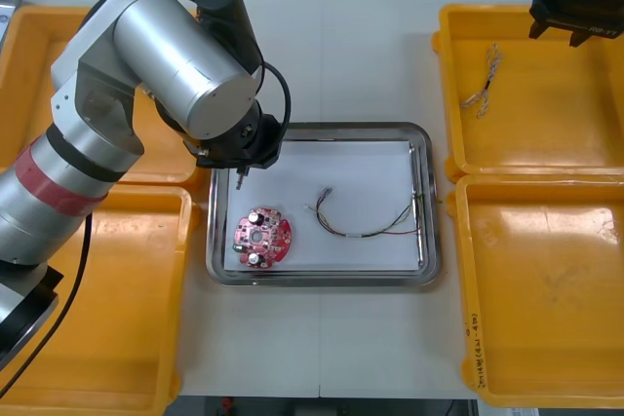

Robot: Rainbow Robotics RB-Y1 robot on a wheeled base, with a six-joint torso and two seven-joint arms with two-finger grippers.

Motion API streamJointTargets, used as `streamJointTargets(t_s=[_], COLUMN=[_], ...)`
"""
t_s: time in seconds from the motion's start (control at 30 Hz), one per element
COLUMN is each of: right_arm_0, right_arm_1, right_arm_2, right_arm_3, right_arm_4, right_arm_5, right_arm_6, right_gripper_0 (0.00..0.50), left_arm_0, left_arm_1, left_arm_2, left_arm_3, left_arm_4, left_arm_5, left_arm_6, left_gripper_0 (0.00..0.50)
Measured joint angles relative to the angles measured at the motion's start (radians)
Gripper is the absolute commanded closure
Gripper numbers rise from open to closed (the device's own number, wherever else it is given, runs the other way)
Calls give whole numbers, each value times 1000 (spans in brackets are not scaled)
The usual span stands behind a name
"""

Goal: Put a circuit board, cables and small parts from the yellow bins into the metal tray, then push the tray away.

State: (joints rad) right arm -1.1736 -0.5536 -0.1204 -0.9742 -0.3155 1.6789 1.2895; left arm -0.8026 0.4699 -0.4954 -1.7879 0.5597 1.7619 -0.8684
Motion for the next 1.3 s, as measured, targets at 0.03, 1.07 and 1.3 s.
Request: streamJointTargets(t_s=[0.03,1.07,1.3], right_arm_0=[-4,-105,-106], right_arm_1=[5,93,113], right_arm_2=[0,-17,-18], right_arm_3=[12,479,550], right_arm_4=[0,47,42], right_arm_5=[-12,-360,-440], right_arm_6=[-3,-239,-239], right_gripper_0=[0,0,0], left_arm_0=[0,10,24], left_arm_1=[0,-1,-1], left_arm_2=[-5,-69,-69], left_arm_3=[12,189,189], left_arm_4=[-2,-54,-61], left_arm_5=[-11,-218,-230], left_arm_6=[0,2,5], left_gripper_0=[499,237,58])
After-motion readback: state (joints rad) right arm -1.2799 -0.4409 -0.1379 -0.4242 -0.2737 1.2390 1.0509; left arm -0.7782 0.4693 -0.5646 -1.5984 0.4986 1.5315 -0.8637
